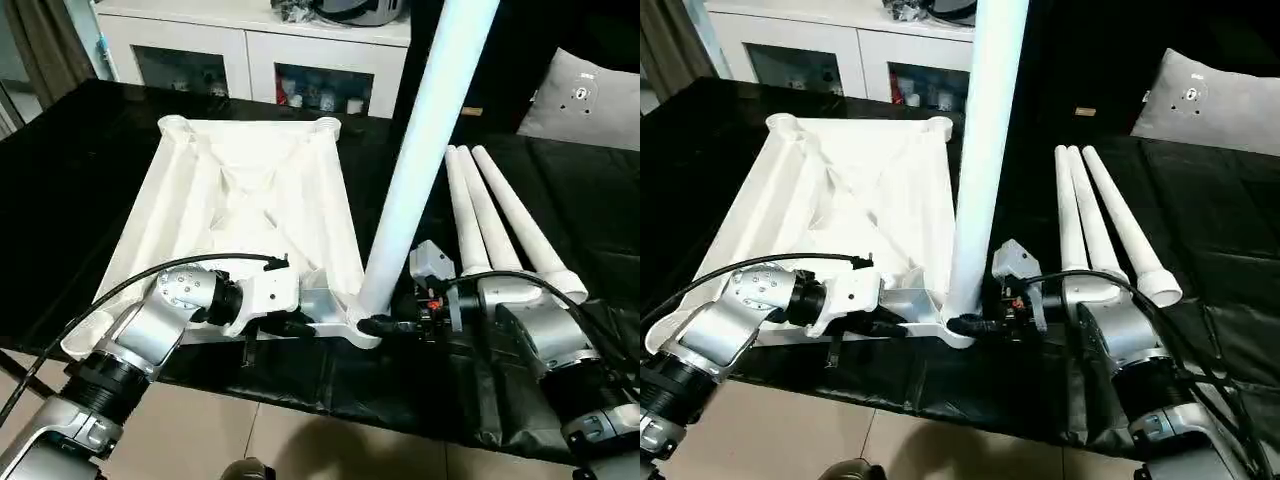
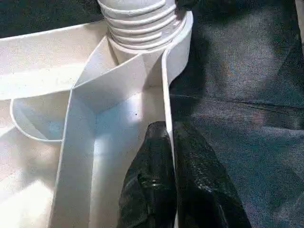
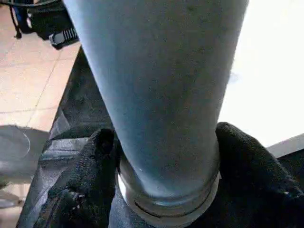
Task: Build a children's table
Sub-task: Rotate leg to tighten
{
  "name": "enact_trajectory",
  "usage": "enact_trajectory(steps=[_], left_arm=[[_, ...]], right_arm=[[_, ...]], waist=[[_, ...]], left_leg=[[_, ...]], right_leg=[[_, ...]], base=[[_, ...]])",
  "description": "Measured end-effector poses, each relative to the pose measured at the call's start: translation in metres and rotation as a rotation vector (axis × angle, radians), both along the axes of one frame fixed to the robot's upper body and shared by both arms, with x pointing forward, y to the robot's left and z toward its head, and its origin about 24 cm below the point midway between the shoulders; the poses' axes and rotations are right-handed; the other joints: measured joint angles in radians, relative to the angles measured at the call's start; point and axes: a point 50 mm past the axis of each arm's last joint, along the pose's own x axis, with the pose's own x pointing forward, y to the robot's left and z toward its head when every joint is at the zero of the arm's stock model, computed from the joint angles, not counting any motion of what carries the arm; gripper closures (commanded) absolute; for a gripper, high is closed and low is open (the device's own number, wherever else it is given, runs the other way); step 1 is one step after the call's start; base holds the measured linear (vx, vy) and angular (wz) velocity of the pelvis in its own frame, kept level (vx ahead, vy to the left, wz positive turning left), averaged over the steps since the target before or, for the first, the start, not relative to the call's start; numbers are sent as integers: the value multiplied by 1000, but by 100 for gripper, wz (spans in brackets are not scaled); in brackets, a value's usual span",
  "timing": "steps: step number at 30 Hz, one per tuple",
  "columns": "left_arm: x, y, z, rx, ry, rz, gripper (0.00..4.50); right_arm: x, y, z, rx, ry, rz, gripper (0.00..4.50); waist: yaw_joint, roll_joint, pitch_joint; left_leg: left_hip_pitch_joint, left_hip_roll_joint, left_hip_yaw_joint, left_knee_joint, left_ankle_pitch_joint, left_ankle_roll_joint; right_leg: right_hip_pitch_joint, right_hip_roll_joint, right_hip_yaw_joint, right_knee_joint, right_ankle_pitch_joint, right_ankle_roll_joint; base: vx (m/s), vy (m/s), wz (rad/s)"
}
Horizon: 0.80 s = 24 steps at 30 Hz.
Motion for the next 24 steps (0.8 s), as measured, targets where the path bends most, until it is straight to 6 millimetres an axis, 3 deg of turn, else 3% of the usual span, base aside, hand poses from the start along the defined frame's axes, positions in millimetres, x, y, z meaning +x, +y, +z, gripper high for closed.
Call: enact_trajectory(steps=[4, 6, 8, 14, 15, 16, 18, 20, 24], left_arm=[[0, -1, -5, -59, 49, 138, 450], [4, -5, -8, -79, 45, 244, 450], [8, -16, -11, -113, 47, 334, 450], [17, -42, -14, -178, 48, 584, 450], [19, -46, -14, -182, 43, 613, 450], [19, -51, -14, -187, 45, 632, 450], [20, -53, -13, -191, 40, 648, 450], [21, -54, -12, -191, 36, 647, 450], [20, -52, -11, -179, 22, 610, 450]], right_arm=[[2, 10, -5, 35, 17, -116, 176], [9, 17, -9, 53, 10, -268, 176], [15, 18, -12, 75, 19, -405, 176], [34, 32, -11, 62, 12, -687, 176], [37, 34, -10, 47, -1, -719, 120], [39, 34, -9, 37, -9, -740, 106], [40, 37, -8, 42, -15, -750, 106], [41, 37, -8, 48, -25, -754, 69], [35, 33, -9, 71, -39, -723, 51]], waist=[[-10, 0, 0], [-28, 0, 0], [-40, 0, 0], [-51, 7, -2], [-52, 6, -3], [-52, 7, -2], [-49, 7, -2], [-44, 7, -2], [-37, 7, -2]], left_leg=[[3, 0, 0, 0, 0, 0], [5, 0, 0, 0, 1, -1], [7, 0, 0, 0, 1, -1], [7, 0, 1, -1, 1, -2], [7, 0, 1, -1, 1, -2], [7, -1, 1, -1, 1, -2], [6, -1, 1, -3, 1, -2], [6, -1, 1, -5, 1, -2], [5, 0, 1, -6, 1, -2]], right_leg=[[1, 0, 1, 2, 0, -1], [2, 0, 1, 2, 1, -2], [2, 0, 2, 2, 1, -2], [1, 0, 3, 2, 2, -2], [2, 0, 3, 2, 2, -2], [2, 0, 3, 1, 2, -2], [1, 0, 3, 0, 1, 0], [1, 1, 2, -1, 0, 1], [0, 1, 2, -2, 0, 1]], base=[[0, 0, 0], [0, 0, 0], [0, 0, 0], [0, 0, 0], [0, 0, 0], [0, 0, 0], [0, 0, 0], [0, 0, 0], [0, 0, 0]])
